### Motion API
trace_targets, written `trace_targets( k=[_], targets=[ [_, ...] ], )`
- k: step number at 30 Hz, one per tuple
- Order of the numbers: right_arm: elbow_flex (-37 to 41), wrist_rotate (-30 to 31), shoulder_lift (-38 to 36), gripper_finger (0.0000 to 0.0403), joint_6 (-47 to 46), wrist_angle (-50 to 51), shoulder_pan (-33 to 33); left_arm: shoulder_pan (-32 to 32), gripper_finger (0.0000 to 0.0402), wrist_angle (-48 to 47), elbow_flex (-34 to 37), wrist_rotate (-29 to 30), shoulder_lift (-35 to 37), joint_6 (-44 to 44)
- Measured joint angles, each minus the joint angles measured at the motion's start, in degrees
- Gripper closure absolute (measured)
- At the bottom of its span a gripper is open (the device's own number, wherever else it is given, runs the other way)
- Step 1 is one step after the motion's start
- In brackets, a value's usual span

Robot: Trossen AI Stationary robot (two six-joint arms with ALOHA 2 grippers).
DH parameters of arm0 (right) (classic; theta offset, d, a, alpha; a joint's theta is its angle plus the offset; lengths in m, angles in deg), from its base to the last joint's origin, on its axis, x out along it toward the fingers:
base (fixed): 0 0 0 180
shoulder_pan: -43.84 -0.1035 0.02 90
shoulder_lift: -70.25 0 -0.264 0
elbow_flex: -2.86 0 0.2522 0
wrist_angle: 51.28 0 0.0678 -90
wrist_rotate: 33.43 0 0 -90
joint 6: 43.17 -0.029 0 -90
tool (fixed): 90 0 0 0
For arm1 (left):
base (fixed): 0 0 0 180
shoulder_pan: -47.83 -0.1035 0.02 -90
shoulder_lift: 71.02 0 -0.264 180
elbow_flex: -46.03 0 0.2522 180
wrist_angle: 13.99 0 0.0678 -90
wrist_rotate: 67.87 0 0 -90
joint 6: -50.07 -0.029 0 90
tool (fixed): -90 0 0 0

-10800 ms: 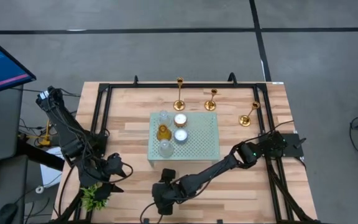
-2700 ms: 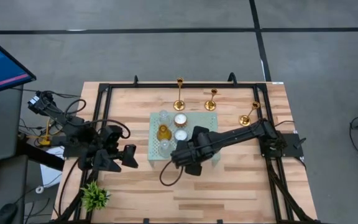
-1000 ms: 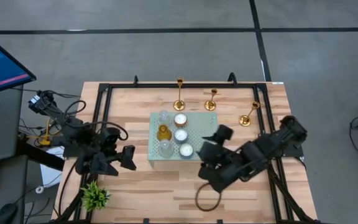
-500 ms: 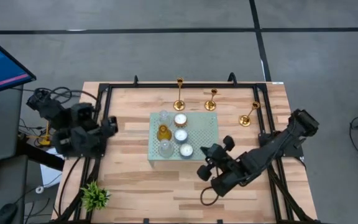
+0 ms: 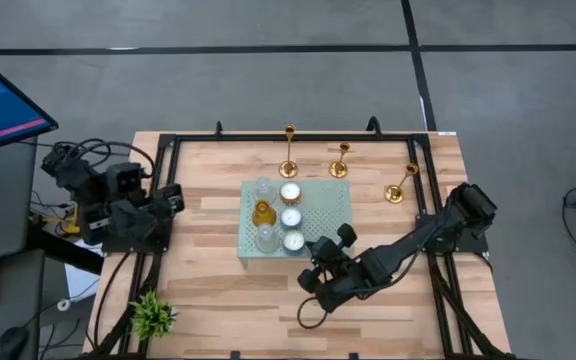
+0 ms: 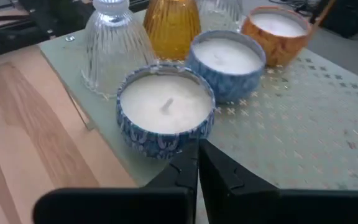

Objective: Pick & Place candle stick holders
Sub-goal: Align the blue scented candle with the other blue scented candle on the shelf, then put the middle gold candle holder on the shelf

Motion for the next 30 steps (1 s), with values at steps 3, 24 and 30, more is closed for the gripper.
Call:
trace_targets(
  k=[3,24,30],
  targets=[
    [-0.1,-0.8,-0.1,0.0401,3.4,-3.0,1.1,0.0,0.0258,0.0,0.0,-0.1,0.0,0.0],
    [-2.4,-6.5,-19.3,0.0363,1.9,9.9,1.9,0.0,0.027,-15.8,0.0,3.3,2.3,-0.1],
    [-3.7,-9.5,-28.0,0.0271,-1.3,22.0,9.8,0.0,0.027,-28.7,0.0,9.6,7.6,-0.1]
  ],
)
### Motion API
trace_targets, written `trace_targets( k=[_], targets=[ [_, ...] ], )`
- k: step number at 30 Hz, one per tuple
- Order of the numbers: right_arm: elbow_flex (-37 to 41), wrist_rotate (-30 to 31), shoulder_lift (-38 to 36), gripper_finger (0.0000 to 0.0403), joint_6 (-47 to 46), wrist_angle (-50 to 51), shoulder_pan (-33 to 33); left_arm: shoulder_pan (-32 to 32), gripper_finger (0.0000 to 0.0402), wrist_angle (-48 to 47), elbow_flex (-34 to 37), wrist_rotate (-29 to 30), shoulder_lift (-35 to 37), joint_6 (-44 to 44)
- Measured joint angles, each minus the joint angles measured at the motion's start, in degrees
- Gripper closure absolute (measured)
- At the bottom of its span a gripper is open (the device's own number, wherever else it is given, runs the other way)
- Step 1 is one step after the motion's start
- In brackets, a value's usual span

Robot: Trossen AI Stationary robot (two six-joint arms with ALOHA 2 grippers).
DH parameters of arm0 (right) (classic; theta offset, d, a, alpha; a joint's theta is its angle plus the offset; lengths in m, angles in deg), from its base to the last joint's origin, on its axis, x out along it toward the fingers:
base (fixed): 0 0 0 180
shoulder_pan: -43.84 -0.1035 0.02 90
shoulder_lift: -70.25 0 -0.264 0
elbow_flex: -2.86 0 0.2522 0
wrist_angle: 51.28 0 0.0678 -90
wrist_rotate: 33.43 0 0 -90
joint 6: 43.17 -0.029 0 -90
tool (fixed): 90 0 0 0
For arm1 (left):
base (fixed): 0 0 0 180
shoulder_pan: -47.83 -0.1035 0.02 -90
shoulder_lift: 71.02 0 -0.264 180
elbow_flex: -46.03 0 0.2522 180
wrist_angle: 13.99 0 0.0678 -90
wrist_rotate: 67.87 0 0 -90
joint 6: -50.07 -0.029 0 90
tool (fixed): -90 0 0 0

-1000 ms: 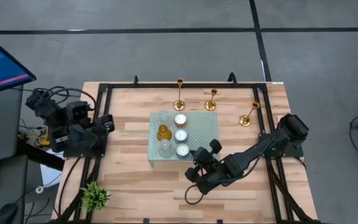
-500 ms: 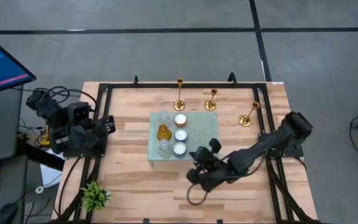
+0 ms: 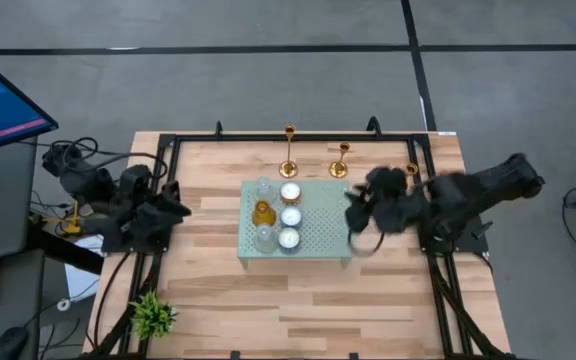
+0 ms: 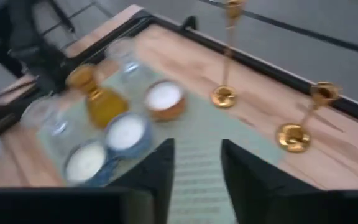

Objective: Pick & Place candle stick holders
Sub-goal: Put the middle gold candle holder on the shelf

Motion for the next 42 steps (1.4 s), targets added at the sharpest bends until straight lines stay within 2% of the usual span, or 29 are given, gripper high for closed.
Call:
trace_targets(
  k=[4,8,12,18,23,25,28,32,38,42],
  targets=[
    [-0.1,-2.7,-4.2,0.0203,-0.2,4.4,6.6,0.0,0.027,-3.3,0.0,2.8,3.5,-3.0],
    [-0.1,-6.4,-7.1,0.0159,-6.5,16.3,12.3,0.0,0.027,-3.3,0.0,8.1,5.4,-10.5],
    [0.1,-10.2,-7.4,0.0148,-10.8,26.5,17.0,-0.2,0.027,-2.5,-0.1,19.0,5.6,-13.8],
    [0.8,-12.5,-7.0,0.0147,-2.1,26.2,25.0,-0.3,0.0236,-2.4,-0.1,27.8,5.2,-20.2],
    [0.8,-12.0,-5.7,0.0147,9.2,22.5,34.1,-0.3,0.0176,-2.1,-0.1,35.0,4.6,-21.1],
    [0.9,-13.7,-5.4,0.0147,17.2,15.5,38.1,-0.3,0.0154,-2.0,-0.1,37.9,4.4,-20.4],
    [0.7,-19.7,-4.3,0.0147,27.2,4.2,42.6,-0.3,0.0134,-2.0,-0.1,42.3,4.3,-19.4],
    [0.7,-27.6,0.1,0.0147,35.0,-2.7,47.8,-0.3,0.0126,-2.0,0.0,44.7,4.3,-18.9],
    [0.8,-37.8,9.9,0.0147,39.8,-4.2,53.1,-0.3,0.0126,-1.8,0.0,45.1,5.9,-19.2],
    [0.8,-39.8,14.7,0.0147,40.4,-5.9,54.0,-0.3,0.0126,-1.8,0.0,45.8,7.9,-19.7]
  ],
)
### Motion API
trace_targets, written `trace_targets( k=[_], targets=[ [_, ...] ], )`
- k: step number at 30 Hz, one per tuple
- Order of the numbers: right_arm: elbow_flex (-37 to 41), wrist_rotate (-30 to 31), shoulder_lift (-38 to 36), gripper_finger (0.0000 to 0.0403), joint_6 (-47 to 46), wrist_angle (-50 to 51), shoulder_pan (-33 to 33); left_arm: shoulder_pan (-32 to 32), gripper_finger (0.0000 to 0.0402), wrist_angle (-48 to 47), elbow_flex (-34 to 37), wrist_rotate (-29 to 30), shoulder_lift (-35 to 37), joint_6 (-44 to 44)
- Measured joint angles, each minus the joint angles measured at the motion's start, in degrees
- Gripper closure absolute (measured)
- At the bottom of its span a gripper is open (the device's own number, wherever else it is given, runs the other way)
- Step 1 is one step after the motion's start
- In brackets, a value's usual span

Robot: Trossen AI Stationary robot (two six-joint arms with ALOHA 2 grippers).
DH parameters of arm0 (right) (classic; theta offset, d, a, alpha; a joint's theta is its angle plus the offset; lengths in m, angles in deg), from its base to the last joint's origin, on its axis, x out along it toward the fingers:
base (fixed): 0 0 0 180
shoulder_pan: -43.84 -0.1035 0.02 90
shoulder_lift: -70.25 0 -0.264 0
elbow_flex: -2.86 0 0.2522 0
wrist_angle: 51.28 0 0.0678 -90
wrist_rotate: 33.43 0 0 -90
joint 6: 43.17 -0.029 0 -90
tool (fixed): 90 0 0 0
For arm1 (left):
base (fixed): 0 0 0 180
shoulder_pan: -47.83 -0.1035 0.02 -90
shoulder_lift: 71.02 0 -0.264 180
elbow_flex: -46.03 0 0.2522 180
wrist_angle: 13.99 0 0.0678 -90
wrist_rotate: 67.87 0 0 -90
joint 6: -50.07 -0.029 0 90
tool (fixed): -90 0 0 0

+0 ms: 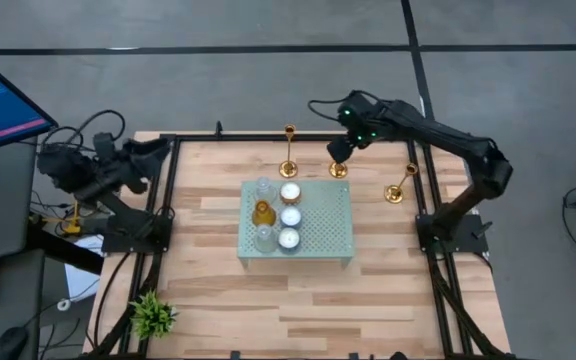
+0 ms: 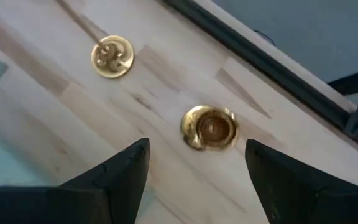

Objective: Pick & Place candle stick holders
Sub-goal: Put the middle gold candle holder on the shelf

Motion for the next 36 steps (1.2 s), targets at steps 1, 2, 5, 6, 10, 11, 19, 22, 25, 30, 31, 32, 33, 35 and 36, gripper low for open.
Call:
trace_targets(
  k=[1,2,5,6,10,11,19,22,25,30,31,32,33,35,36],
  targets=[
    [0.0,0.1,0.6,0.0147,0.0,0.0,0.1,0.0,0.0126,0.0,0.0,0.1,0.6,-0.4],
    [0.0,0.2,1.2,0.0147,0.0,0.3,0.4,0.0,0.0126,0.1,0.0,0.1,1.2,-0.8],
    [0.0,0.4,2.5,0.0147,0.0,0.2,0.6,0.0,0.0126,0.1,0.0,0.1,3.1,-1.6],
    [0.0,0.4,2.8,0.0147,0.0,0.0,0.6,0.0,0.0126,0.1,0.0,0.1,3.7,-2.1],
    [0.0,0.4,4.2,0.0147,0.2,-1.4,0.7,0.0,0.0126,0.0,0.0,0.1,5.8,-4.2],
    [0.0,0.4,4.6,0.0147,0.2,-1.8,0.6,0.0,0.0126,0.1,0.0,0.1,6.3,-4.3],
    [-0.1,0.5,7.8,0.0147,0.6,-1.8,1.2,0.0,0.0126,0.1,0.0,0.1,6.9,-4.5],
    [-0.1,0.5,8.4,0.0147,1.1,-1.8,1.3,0.0,0.0126,0.1,0.0,0.1,6.9,-4.5],
    [-0.1,0.7,8.4,0.0148,1.1,-1.5,1.3,0.0,0.0126,0.1,0.0,0.1,6.9,-4.5],
    [-0.1,1.0,8.4,0.0166,1.3,0.1,1.6,0.0,0.0126,0.0,0.0,0.1,6.9,-4.5],
    [-0.1,1.0,8.4,0.0174,1.8,0.6,1.6,0.0,0.0126,0.1,0.0,0.1,6.9,-4.4],
    [-0.1,1.0,8.4,0.0182,2.3,0.8,1.7,0.0,0.0126,0.1,0.0,0.1,6.9,-4.4],
    [-0.1,0.9,8.4,0.0191,2.6,0.8,1.7,0.0,0.0126,0.0,0.0,0.1,6.9,-4.4],
    [-0.1,1.0,8.4,0.0209,3.1,0.5,1.7,0.0,0.0126,0.1,0.0,0.1,6.9,-4.4],
    [-0.1,0.9,8.4,0.0218,3.2,0.2,1.7,0.0,0.0126,0.1,0.0,0.1,6.9,-4.4]
  ],
)
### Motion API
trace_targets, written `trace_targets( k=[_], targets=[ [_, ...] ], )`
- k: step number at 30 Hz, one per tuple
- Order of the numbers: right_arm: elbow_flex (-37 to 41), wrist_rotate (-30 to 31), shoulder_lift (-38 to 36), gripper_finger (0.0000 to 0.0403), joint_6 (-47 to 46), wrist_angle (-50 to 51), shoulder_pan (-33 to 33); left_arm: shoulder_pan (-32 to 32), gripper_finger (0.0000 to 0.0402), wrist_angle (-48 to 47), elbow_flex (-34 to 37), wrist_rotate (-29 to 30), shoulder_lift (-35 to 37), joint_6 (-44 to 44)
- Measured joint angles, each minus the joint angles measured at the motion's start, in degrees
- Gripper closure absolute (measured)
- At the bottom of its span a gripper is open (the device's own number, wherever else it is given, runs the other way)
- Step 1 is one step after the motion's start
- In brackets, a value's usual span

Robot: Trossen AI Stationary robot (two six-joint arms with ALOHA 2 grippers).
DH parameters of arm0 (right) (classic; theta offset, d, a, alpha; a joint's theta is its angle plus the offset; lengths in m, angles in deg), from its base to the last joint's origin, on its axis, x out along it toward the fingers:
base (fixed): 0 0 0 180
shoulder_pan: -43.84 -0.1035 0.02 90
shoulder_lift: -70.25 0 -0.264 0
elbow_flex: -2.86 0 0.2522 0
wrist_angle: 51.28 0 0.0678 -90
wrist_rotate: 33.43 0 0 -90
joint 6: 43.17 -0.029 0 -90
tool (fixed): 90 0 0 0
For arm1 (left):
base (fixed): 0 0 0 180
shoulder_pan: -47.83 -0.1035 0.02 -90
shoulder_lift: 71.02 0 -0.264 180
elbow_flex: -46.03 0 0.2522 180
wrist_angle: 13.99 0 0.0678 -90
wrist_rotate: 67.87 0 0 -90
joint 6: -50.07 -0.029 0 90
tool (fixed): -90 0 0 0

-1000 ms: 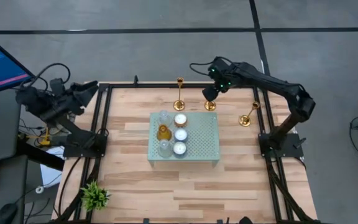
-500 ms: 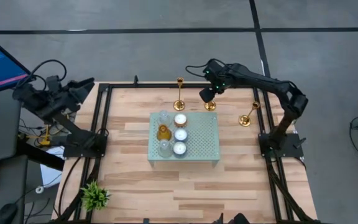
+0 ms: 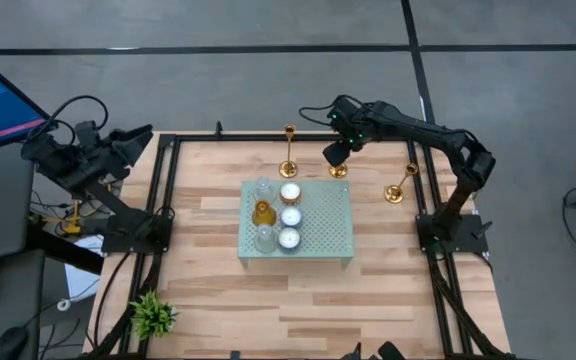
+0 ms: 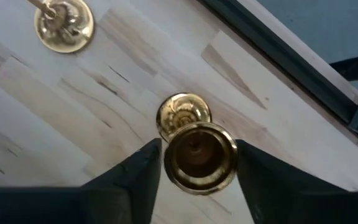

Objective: Pick & Place candle stick holders
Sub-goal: Put the middle gold candle holder on the shelf

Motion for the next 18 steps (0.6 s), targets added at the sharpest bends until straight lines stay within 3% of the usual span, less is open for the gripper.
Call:
trace_targets(
  k=[18],
  targets=[
    [0.0,0.0,0.0,0.0323,1.5,-0.2,0.2,0.0,0.0126,0.0,0.0,0.0,-0.2,-0.3]
  ],
)
